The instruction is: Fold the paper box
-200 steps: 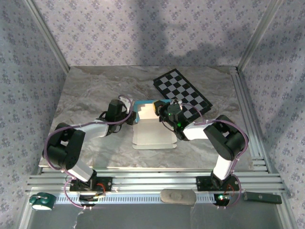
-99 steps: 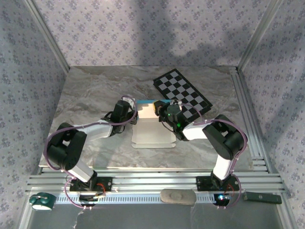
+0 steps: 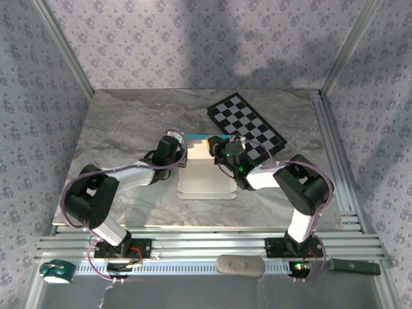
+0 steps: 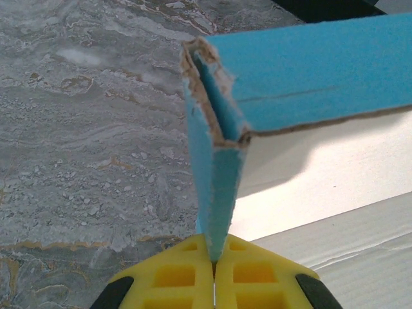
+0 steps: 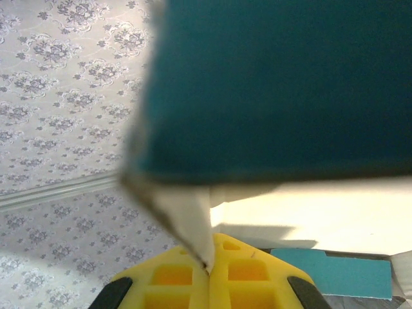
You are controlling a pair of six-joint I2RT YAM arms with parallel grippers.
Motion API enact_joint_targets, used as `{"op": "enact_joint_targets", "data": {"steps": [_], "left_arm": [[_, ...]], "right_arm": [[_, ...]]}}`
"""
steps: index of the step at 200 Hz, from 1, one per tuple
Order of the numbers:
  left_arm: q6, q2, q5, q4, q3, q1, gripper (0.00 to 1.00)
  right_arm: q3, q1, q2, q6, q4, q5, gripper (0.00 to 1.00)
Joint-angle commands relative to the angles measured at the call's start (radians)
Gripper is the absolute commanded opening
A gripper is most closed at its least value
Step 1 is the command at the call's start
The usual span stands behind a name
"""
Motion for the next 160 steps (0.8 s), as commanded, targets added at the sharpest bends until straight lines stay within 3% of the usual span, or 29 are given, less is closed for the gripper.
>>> {"op": "enact_joint_targets", "data": {"steps": [1,24,45,54,82,127,160], "left_arm": [[0.026,0.030,0.077,0.031,0.022,0.005,0.11],[0.033,0.038,0.074,0.026,0.025,0.004,0.23],[0.032,0.058,0.072,0.024,0.032,0.004,0.24],[0.031,0.065,0.069,0.025,0.034,0.005,0.22],[0.027,0.070,0.060,0.040,0.027,0.004,0.00],[0.014,0.070,0.043,0.046,0.029,0.004,0.00],[-0.022,0.060,-0.061,0.018,0.026,-0.003,0.00]], "right_arm": [[0.008,0.015,0.013,0.011,-0.008,-0.049,0.00],[0.010,0.015,0.015,0.012,-0.007,-0.048,0.00],[0.012,0.015,0.015,0.012,-0.005,-0.047,0.00],[0.012,0.016,0.015,0.011,-0.007,-0.047,0.00],[0.010,0.016,0.013,0.011,-0.007,-0.047,0.00],[0.011,0.016,0.012,0.011,-0.007,-0.046,0.00],[0.006,0.019,0.005,0.007,-0.017,-0.038,0.00]]}}
